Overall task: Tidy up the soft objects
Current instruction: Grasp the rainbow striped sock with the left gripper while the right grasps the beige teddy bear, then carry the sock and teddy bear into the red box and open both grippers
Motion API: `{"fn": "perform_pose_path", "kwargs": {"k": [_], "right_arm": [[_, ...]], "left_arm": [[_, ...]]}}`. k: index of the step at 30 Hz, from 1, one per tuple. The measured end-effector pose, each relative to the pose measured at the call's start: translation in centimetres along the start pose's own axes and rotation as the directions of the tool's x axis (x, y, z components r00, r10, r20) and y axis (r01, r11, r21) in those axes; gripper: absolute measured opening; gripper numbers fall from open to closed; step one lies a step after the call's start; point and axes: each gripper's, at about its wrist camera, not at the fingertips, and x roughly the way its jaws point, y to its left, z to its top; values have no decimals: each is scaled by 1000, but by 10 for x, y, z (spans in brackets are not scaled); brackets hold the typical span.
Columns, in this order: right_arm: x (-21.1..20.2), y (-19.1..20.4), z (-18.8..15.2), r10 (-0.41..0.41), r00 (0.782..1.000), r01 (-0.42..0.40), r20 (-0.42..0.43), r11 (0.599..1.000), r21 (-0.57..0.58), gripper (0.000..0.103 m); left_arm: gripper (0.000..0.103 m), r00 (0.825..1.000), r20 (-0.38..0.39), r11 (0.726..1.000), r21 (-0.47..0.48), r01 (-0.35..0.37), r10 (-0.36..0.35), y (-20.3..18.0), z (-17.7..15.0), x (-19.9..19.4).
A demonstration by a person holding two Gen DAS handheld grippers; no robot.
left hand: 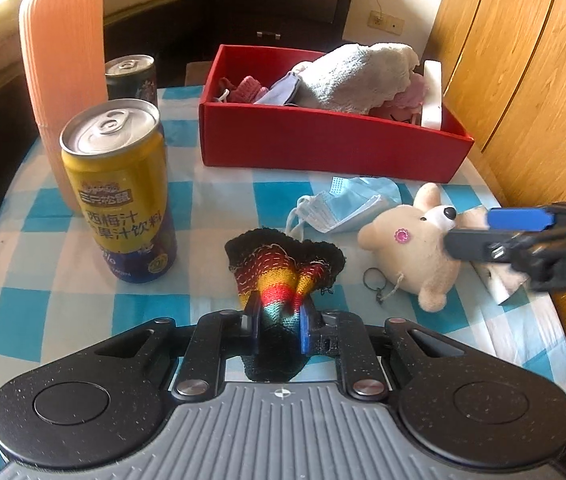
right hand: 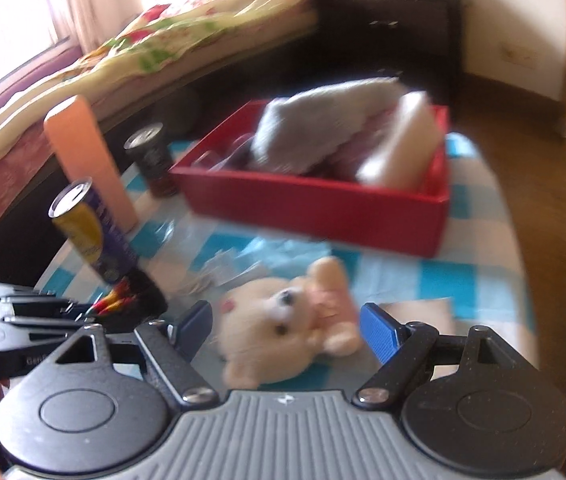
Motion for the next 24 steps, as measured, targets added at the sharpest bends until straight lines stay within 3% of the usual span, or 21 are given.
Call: {"fn": "perform_pose_path", "kwargs": {"k": [12,14,16,24], "right_arm": [[49,17,1,-70,996,65,-47,992,-105,62],[47,19,0,-92,994,84,-62,989,-121,45],[43,17,-1,-79,994,71,-74,992,-107,38],[17,14,-3,1,997,-4,-78,999,-46,32]], "left_arm": [[16,1000,-8,1000,3,30,-30,7,1,-4],[17,1000,-5,1000,-3,30,-30,9,1,-5],[17,999,0,999,-7,36,-36,9,2,-7],[17,998,19,998,7,55,-55,2,4,-12]]}}
